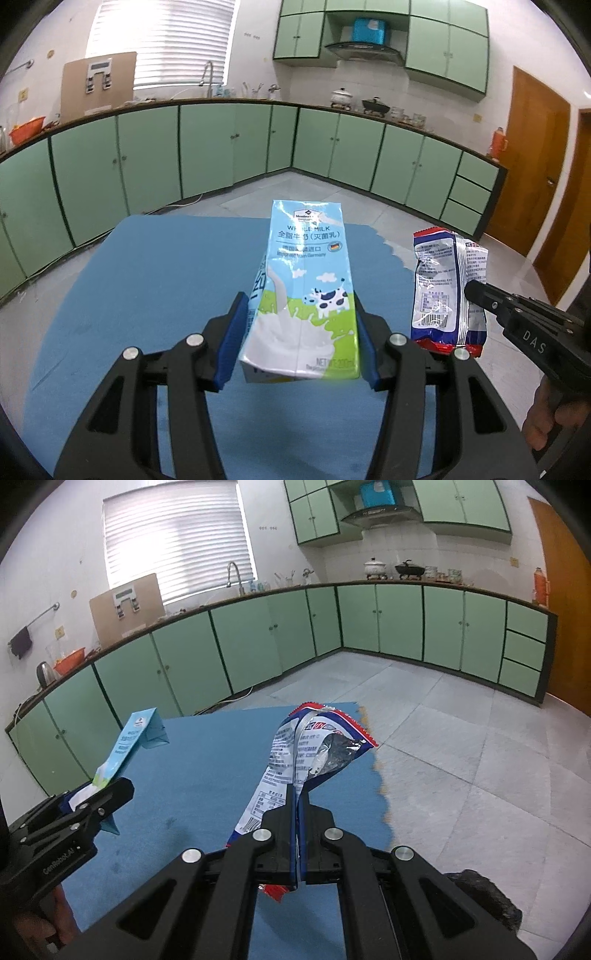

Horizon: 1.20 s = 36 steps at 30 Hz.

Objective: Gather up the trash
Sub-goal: 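Lift and carry the wrapper and milk carton over the black bin with both tools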

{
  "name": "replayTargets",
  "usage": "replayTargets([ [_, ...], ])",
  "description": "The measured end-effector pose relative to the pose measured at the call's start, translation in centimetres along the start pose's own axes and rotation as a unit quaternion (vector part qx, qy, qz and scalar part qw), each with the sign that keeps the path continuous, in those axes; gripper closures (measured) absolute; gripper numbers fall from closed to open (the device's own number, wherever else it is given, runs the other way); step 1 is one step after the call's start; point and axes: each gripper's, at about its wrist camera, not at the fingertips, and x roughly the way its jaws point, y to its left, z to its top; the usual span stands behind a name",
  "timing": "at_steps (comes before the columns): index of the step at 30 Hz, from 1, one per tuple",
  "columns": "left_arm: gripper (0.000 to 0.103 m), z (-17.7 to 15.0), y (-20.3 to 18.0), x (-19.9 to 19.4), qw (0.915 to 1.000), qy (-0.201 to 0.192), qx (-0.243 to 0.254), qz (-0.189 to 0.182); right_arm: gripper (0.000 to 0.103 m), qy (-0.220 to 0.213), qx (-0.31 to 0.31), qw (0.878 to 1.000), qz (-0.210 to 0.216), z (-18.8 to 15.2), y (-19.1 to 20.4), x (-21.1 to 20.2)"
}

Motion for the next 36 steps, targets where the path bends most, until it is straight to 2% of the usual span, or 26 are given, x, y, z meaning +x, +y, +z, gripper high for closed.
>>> replayTargets([
  [5,0.054,0.0,-2.6,-0.6,0.9997,-0.003,0.016,-0.016,0.102,-0.011,0.004,1.0,-0.016,-0.1,-1.7,-2.2],
  [7,0.059,0.0,-3.6,-0.8,0.9995,-0.002,0.022,-0.024,0.102,-0.014,0.007,1.0,-0.022,-0.1,-2.3,-2.9],
  [16,0.059,-1.0,-7.1,-1.1,0.9978,0.003,0.04,-0.052,0.102,-0.024,0.026,0.998,-0.044,-0.7,-5.7,-5.8],
  [21,0.059,-2.2,-7.8,-0.5,0.9969,0.022,0.04,-0.064,0.102,-0.022,0.038,0.998,-0.051,-1.5,-7.0,-6.4],
  [36,0.059,-2.3,-11.0,-2.1,0.994,0.009,0.064,-0.089,0.102,-0.036,0.053,0.995,-0.07,-2.1,-9.1,-9.2],
])
